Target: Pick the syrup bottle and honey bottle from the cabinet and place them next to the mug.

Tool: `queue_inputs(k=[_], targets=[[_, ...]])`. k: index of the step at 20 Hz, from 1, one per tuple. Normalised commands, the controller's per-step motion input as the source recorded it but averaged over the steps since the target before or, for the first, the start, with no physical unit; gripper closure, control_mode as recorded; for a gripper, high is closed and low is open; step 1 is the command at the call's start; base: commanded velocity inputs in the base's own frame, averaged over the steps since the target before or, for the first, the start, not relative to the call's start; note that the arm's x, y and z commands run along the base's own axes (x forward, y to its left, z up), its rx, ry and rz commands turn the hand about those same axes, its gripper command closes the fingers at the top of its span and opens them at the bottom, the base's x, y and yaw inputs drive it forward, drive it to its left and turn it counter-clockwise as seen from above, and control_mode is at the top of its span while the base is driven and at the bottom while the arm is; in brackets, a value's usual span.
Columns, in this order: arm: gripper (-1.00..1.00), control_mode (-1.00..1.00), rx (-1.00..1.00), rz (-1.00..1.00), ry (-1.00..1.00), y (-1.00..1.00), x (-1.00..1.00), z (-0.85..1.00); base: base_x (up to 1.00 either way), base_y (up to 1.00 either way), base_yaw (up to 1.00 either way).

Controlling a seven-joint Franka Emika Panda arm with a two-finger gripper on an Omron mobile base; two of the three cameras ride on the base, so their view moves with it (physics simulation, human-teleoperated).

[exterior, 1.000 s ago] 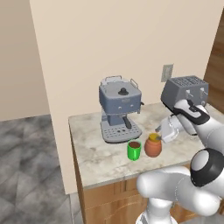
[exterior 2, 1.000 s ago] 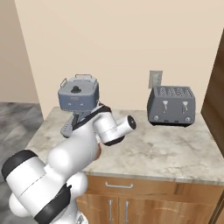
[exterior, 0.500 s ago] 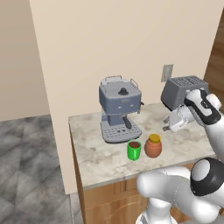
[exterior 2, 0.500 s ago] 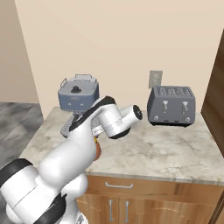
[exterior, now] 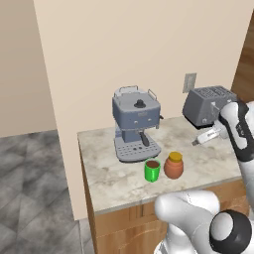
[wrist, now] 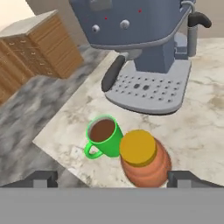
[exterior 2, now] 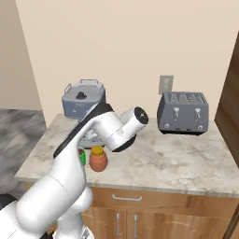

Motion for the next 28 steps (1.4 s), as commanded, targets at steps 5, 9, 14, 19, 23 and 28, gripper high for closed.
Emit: queue_inputs(k=[5,9,14,19,23,28], targets=[[-1.0,-1.0,0.0,-0.57,0.08,0.0,-0.79,0.3,0.0,0.0,0.0],[-1.0,-1.0,-0.03,-0.51,0.0,0.04,-0.86,0.71,0.0,0.0,0.0],[-1.0,-1.0,-0.2,-0.35,0.0,0.38,-0.42,0.99,0.0,0.0,0.0],[-1.0,-1.0,-0.3,-0.1,0.0,0.58,-0.22,0.96,0.0,0.0,0.0],[-1.0,-1.0,-0.12,0.0,0.0,0.27,0.0,0.07,0.0,0.0,0.0],[-1.0,-1.0,0.03,0.14,-0.04,0.0,-0.27,0.19,0.0,0.0,0.0]])
